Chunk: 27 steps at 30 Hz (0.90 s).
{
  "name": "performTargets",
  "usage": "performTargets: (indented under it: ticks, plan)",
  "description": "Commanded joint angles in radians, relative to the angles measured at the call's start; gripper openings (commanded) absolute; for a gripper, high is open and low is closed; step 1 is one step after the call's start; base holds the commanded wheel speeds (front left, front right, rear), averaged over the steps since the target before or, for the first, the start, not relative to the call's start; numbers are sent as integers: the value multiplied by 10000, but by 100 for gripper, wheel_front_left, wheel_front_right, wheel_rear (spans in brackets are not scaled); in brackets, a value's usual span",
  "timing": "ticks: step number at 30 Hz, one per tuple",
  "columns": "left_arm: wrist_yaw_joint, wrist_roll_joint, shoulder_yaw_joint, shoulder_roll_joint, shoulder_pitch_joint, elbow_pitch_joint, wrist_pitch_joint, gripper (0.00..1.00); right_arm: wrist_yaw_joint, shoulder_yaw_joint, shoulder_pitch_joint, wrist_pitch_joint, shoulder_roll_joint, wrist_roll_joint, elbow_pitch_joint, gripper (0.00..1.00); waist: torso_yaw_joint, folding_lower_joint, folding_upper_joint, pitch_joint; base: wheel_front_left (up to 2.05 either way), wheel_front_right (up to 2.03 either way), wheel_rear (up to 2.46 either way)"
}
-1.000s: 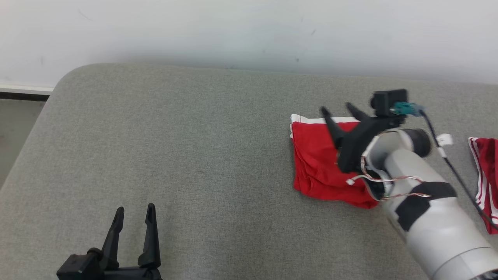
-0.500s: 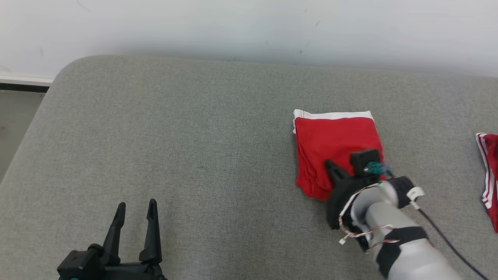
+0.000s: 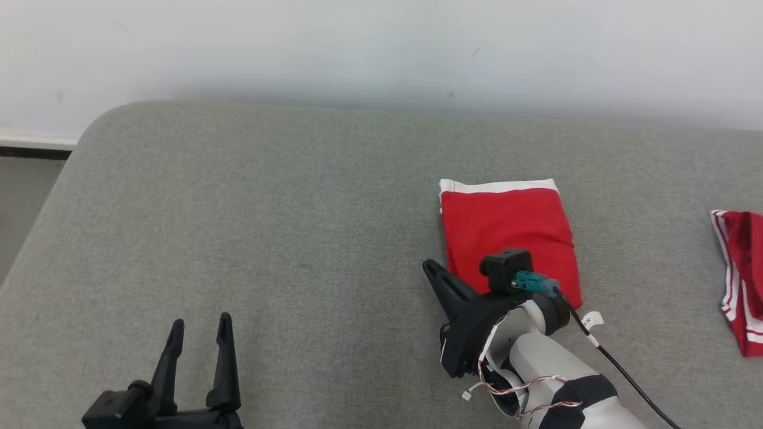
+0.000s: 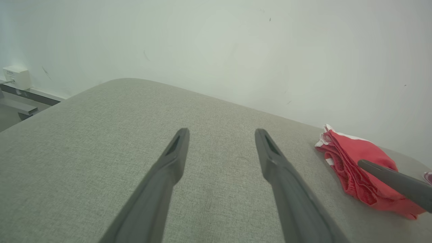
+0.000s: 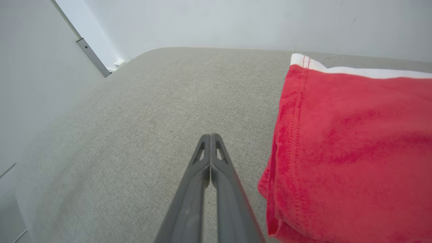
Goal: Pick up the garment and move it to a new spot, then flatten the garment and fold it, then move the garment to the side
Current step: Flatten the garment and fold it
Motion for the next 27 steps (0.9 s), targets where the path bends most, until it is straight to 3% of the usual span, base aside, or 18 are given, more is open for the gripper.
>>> performTargets:
  ticks: [1,4,5,6,7,8,19,27]
  plan:
    - [27,37,63,10,157,19,-3,100,-29,-85,165,-205,-28,142,-178,0,-237,-1,0,-225,0,0,0]
    - [94,99,244,13,239,6,-3,100,-29,-470,240,-703,-27,254,-546,0,-547,-1,0,-448,0,0,0]
    - [119,126,292,6,298,15,-3,100,-29,-628,298,-816,-27,212,-628,27,-655,-1,0,-524,0,0,0]
    - [135,168,386,10,347,28,-3,100,-29,-847,368,-940,-27,116,-703,43,-774,-1,0,-596,0,0,0]
    - [146,194,472,11,376,39,-3,100,-29,-1025,438,-1041,-25,-31,-789,89,-894,-1,0,-662,0,0,0]
    - [159,228,683,11,375,31,-3,100,-29,-1393,644,-1194,-83,-401,-1041,100,-1120,-1,0,-777,0,0,0]
    - [232,599,1238,11,480,184,-3,100,-29,-3899,2649,-1368,-819,-2462,-2996,100,-2019,-1,0,-1167,0,0,0]
    - [212,889,1272,16,164,704,-3,100,-29,-4660,3698,-1062,-841,-3156,-3564,100,-2277,-1,0,-1520,0,0,0]
